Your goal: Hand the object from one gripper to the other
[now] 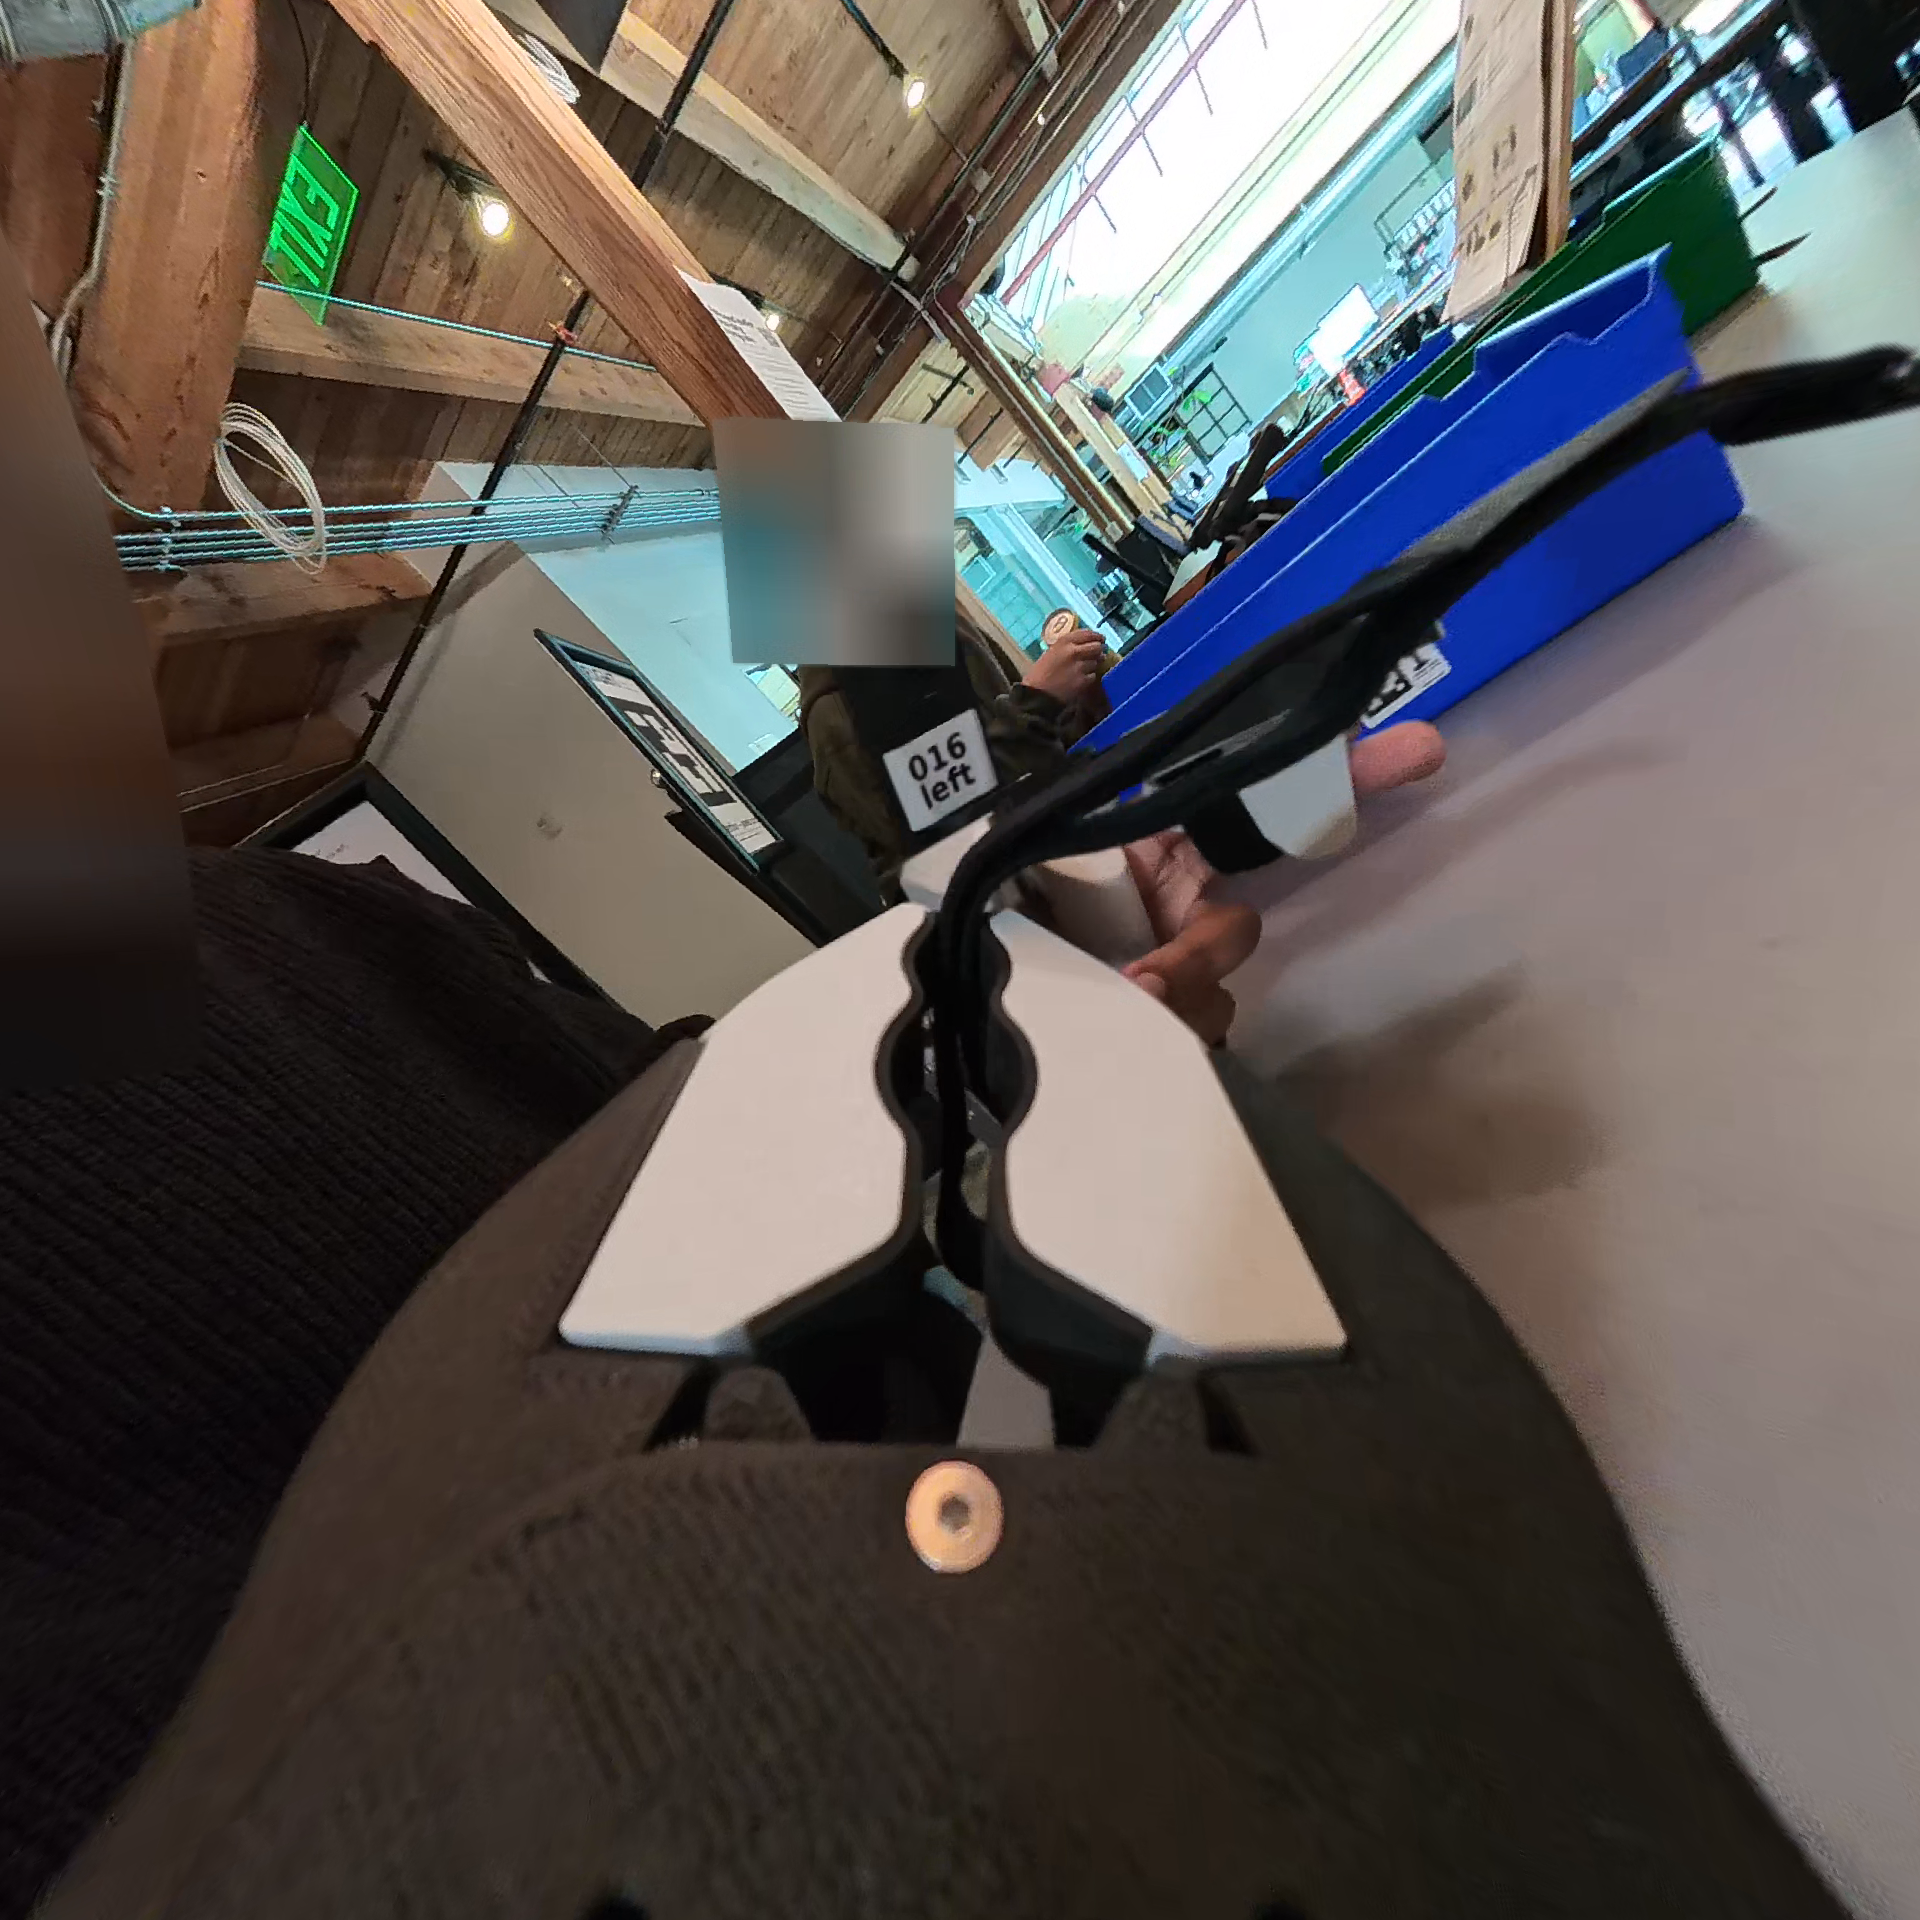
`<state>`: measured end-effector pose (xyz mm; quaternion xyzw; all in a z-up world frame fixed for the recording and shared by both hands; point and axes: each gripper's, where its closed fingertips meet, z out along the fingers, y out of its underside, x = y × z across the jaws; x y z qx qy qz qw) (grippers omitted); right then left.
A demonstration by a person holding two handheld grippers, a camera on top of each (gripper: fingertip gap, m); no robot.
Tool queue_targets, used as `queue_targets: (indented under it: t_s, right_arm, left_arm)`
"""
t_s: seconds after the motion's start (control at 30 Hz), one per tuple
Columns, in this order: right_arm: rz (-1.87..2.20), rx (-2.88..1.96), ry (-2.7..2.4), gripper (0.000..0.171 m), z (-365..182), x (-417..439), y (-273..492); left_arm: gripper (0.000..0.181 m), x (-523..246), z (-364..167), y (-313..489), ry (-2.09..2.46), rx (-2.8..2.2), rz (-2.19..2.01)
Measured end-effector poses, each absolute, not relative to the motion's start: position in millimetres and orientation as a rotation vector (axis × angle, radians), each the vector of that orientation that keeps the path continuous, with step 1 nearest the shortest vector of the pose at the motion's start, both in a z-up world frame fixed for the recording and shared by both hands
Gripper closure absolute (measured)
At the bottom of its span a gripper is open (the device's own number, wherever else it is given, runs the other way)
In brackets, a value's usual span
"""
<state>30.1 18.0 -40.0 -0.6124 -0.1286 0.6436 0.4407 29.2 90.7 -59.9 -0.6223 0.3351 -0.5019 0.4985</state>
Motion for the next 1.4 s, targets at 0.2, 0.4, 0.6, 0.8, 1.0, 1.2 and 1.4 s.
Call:
queue_targets:
  t_s: [0.2,0.4,0.6,0.8,1.0,1.2,1.4]
  right_arm:
    - [1.636,-1.555,-0.337,0.165,-46,22,14]
    - [1.741,-1.532,-0.296,0.165,-42,22,12]
    - [1.808,-1.530,-0.294,0.165,-43,18,8]
    - [1.854,-1.559,-0.327,0.165,-46,11,1]
    - [1.904,-1.591,-0.338,0.165,-49,5,-3]
    - [1.927,-1.589,-0.328,0.162,-49,5,-3]
    - [1.899,-1.534,-0.235,0.139,-45,14,8]
  left_arm:
    - [0.072,36,-67,78,0.975,-1.421,-1.047]
    - [0.078,32,-65,83,0.954,-1.413,-1.053]
    - [0.084,27,-64,92,0.978,-1.363,-0.874]
    - [0.096,26,-64,87,1.069,-1.240,-0.633]
    - [0.118,35,-75,73,1.229,-1.101,-0.422]
    - [0.166,36,-74,67,1.265,-1.029,-0.331]
    - [0.176,32,-71,74,1.230,-1.098,-0.386]
